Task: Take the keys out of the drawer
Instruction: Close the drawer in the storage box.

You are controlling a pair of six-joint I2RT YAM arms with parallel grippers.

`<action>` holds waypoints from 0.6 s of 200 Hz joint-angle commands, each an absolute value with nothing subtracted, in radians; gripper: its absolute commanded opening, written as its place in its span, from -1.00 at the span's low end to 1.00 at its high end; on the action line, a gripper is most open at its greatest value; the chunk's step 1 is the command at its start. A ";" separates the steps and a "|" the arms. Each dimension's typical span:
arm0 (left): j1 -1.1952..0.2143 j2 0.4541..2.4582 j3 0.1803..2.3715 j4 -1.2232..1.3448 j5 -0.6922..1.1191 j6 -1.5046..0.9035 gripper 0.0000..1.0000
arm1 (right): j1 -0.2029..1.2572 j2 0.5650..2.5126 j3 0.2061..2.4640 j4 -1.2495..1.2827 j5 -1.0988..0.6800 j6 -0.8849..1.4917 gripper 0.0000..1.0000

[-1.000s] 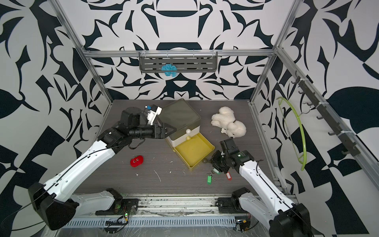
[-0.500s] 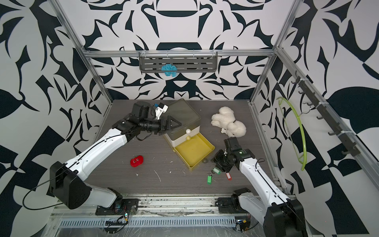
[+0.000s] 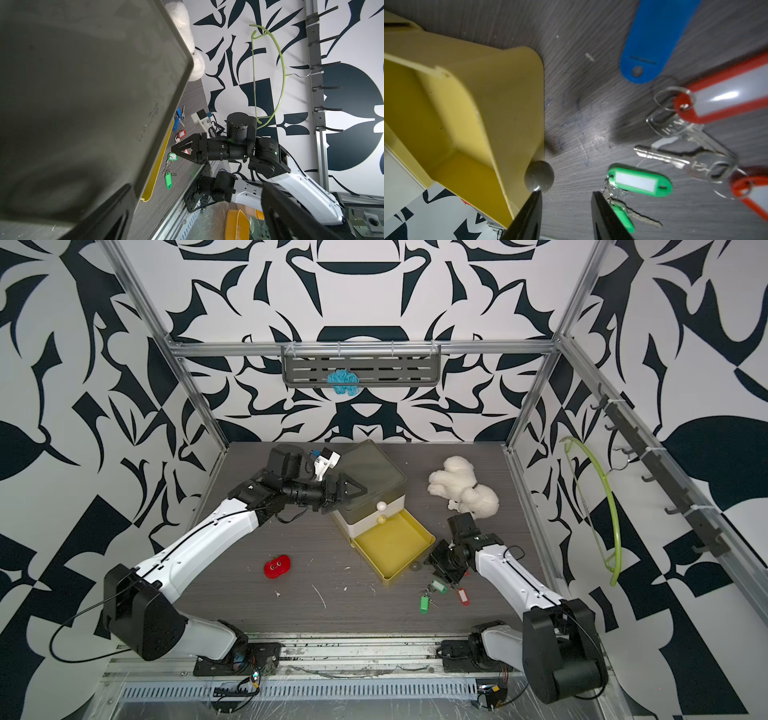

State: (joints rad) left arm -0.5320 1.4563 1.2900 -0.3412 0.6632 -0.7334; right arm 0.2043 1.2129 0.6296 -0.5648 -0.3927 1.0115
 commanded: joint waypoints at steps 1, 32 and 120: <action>-0.527 1.464 1.294 -0.336 0.682 -0.721 0.98 | 0.201 1.231 0.629 -0.489 -0.399 1.021 -0.10; -0.528 1.465 1.284 -0.334 0.685 -0.721 0.98 | 0.201 1.266 0.624 -0.433 -0.392 1.044 -0.11; -0.527 1.475 1.267 -0.344 0.693 -0.698 0.98 | 0.202 1.342 0.622 -0.301 -0.403 1.096 -0.11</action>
State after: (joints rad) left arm -0.5320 1.4651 1.2842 -0.3408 0.6739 -0.7250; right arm 0.2043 1.3350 0.6258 -0.3710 -0.3927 1.0718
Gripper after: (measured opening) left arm 0.992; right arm 0.446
